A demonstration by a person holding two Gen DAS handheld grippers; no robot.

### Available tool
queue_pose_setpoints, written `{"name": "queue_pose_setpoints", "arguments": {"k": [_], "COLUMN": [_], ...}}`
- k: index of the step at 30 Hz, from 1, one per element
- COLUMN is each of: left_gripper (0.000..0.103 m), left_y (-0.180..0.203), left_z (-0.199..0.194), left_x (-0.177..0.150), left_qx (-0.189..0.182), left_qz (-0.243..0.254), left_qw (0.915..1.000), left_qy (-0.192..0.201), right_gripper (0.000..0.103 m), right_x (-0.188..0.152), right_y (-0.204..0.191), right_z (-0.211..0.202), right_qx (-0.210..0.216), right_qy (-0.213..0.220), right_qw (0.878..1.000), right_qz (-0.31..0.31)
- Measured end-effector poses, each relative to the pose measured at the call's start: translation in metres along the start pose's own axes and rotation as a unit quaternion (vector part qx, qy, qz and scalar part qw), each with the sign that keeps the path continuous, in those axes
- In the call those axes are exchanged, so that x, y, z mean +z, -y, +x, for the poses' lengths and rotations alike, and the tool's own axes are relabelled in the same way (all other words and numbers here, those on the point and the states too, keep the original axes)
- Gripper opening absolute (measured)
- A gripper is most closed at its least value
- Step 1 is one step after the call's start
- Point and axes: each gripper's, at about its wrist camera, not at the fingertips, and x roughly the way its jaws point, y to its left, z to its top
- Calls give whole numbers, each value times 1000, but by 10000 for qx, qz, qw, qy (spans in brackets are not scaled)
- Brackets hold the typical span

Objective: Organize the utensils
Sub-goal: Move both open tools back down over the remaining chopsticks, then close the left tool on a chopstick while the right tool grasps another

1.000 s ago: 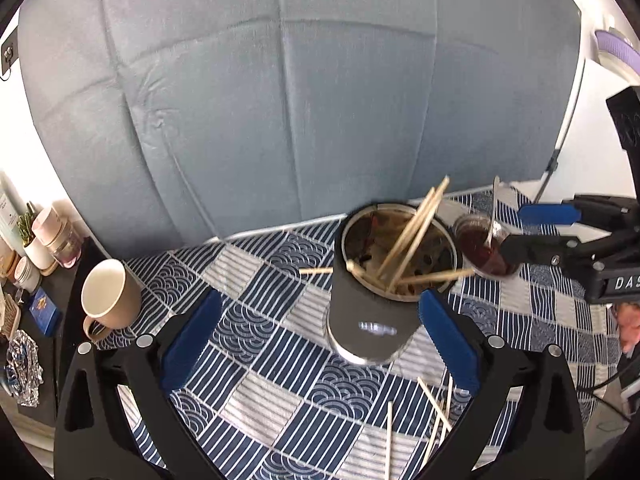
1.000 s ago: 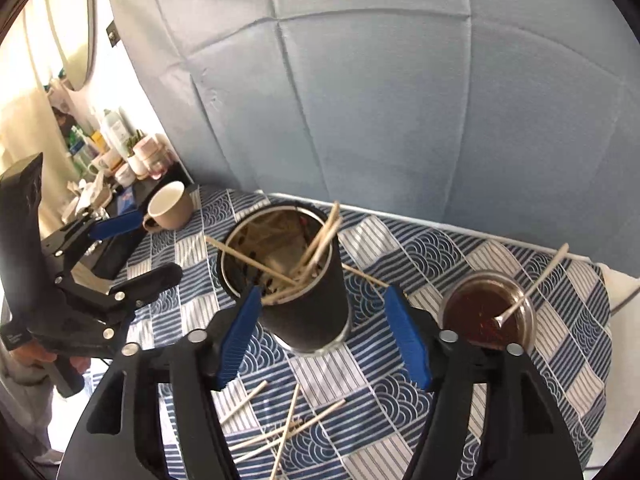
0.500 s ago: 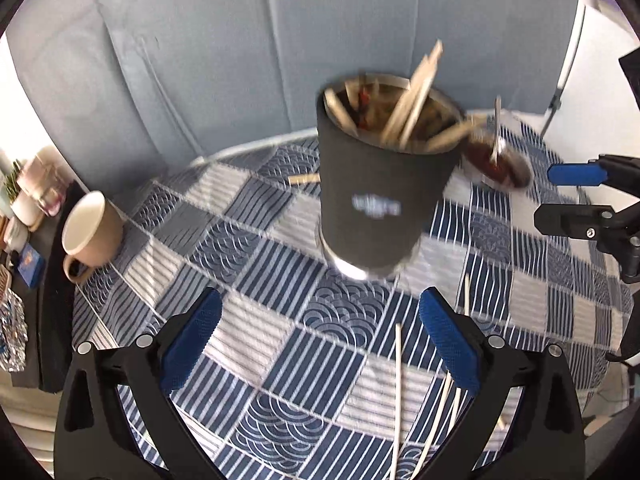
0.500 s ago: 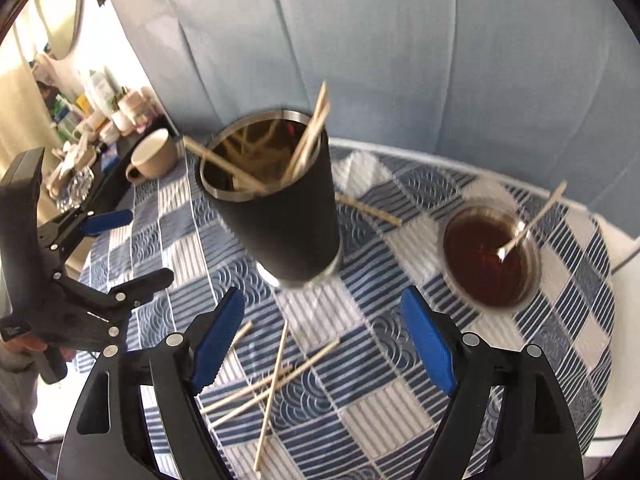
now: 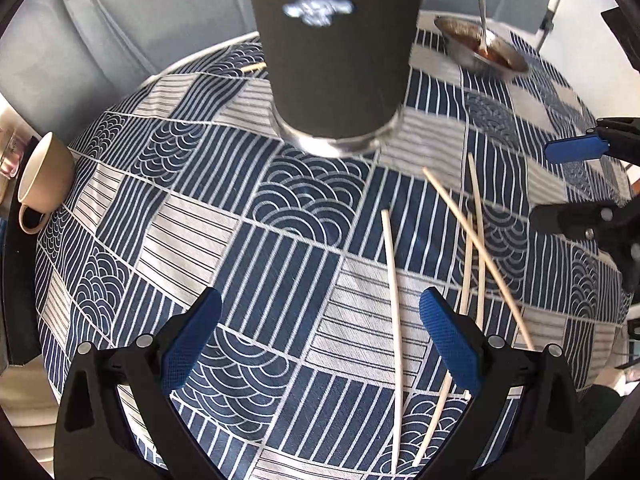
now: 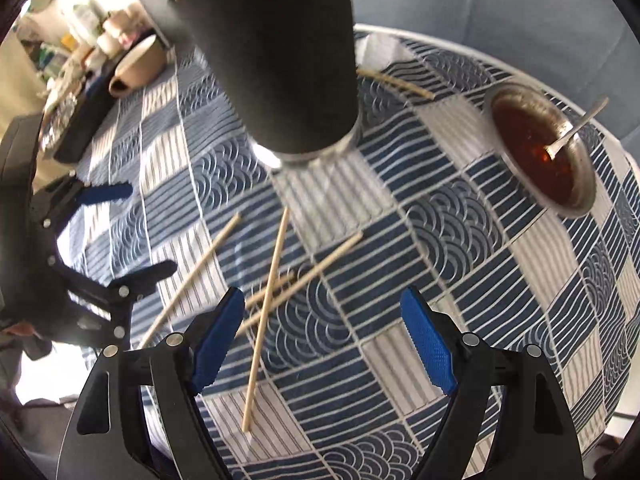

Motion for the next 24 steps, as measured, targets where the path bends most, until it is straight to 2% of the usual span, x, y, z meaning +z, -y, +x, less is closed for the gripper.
{"name": "queue_pose_setpoints", "arguments": {"k": [8,11,17,20,24], "left_gripper": [97,98,98,92,80], "left_y": [13,11,-2,-4,-4], "left_z": [17,26,32,31,28], "left_x": [-6,-8,-7,-7,-7], "left_qx": [87,176,-130,-239,-266], "left_qz": [315,326,2,-25,-35], "left_qw": [9989,9976,9969,9966,9957], "left_qy": [-325,-581,-775,-792,-888], "right_gripper": [76,76,76,75,72], "right_x": [-23,-29,-31,-29,-26], "right_y": [-8,-12,-27,-33,-41], "right_z": [17,23,34,43,51], "right_qx": [61,22,-190,-287,-391], "right_qy": [-343,-447,-629,-780,-882], "right_qw": [9993,9989,9976,9963,9951], "right_qz": [-129,-152,-221,-196,-204]}}
